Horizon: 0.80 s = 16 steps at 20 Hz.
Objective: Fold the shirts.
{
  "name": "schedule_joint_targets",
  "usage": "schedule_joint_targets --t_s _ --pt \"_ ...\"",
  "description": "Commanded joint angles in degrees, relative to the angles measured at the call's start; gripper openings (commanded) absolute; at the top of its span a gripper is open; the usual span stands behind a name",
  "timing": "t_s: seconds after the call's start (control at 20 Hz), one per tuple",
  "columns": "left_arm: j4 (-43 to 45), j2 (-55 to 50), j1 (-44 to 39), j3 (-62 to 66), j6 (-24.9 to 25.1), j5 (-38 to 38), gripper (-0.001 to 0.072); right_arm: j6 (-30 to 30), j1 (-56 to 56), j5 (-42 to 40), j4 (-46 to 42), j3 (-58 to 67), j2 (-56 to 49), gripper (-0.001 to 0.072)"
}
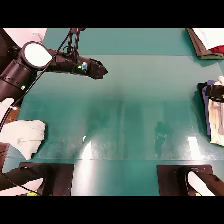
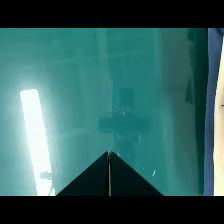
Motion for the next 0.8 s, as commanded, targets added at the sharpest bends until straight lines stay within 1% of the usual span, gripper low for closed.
schedule_joint_targets --t_s 0.0,0.5,0.65,0.7,0.75 --pt "0.0 0.0 0.0 0.0 0.0 0.1 0.0024 0.0 0.2 0.0 0.1 0.0 0.0 0.0018" --pt "0.0 0.0 0.0 0.0 0.0 0.1 0.0024 0.0 0.3 1.7 0.2 0.0 0.0 0.0018" --pt "-1.5 0.0 0.0 0.0 0.0 1.8 0.0024 0.0 0.3 2.9 0.2 0.0 0.0 0.0018" --pt "-1.4 0.1 0.1 0.3 0.0 1.7 0.0024 0.0 0.3 3.1 0.1 0.0 0.0 0.0018" --pt "-0.5 0.1 0.9 1.6 -0.2 -0.6 0.0024 0.0 0.3 3.1 0.2 0.0 0.0 0.0018"
